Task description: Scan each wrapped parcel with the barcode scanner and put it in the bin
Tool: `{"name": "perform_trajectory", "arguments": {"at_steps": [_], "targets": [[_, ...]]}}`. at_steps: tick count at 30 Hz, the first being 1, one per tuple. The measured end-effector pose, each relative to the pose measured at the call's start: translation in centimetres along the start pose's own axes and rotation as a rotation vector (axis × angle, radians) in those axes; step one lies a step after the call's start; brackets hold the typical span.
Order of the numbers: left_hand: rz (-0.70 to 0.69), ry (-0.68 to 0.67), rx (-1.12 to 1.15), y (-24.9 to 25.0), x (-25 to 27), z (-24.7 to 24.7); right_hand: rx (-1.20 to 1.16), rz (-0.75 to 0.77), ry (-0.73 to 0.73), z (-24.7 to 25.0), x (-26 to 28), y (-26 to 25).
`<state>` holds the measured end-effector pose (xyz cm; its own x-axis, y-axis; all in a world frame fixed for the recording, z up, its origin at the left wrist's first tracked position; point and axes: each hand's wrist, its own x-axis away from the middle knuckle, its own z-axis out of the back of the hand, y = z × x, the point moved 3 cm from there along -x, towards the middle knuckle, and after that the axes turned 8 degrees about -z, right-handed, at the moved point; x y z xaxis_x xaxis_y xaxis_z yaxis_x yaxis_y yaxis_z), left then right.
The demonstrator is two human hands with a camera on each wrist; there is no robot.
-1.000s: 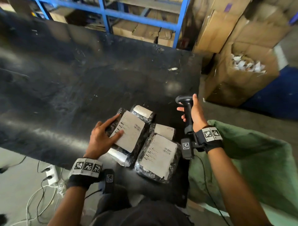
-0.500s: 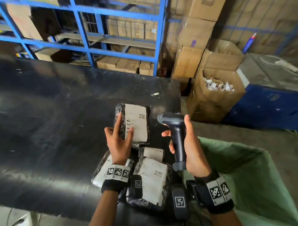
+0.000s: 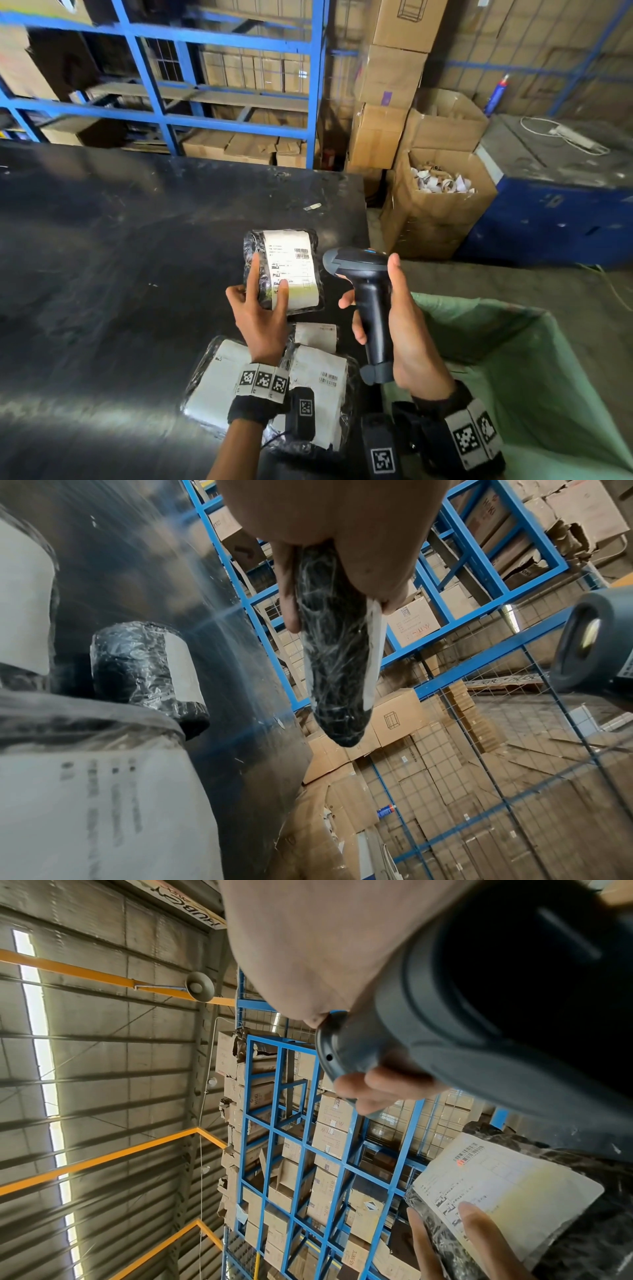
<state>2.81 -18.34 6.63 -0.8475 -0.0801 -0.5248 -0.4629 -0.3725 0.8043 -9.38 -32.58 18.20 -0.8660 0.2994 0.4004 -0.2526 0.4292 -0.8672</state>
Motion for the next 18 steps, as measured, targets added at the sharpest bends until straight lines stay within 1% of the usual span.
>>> {"name": "perform_trajectory", "arguments": {"at_steps": [10,16,18], "targets": [[-0.001,-0.011,-0.039,-0.6,0.2,0.3,0.024,0.026,-0.009,0.3,-0.8,0.4],[-0.022,-0.002,-0.029,-1.1,0.2,1.4,0.018,0.036,0.055,1.3,-2.6,1.2],[-0.035,-0.004,-0.037,-1.5,0.3,1.9,0.055,0.056,0.132,2.3,-4.0,2.1]]}}
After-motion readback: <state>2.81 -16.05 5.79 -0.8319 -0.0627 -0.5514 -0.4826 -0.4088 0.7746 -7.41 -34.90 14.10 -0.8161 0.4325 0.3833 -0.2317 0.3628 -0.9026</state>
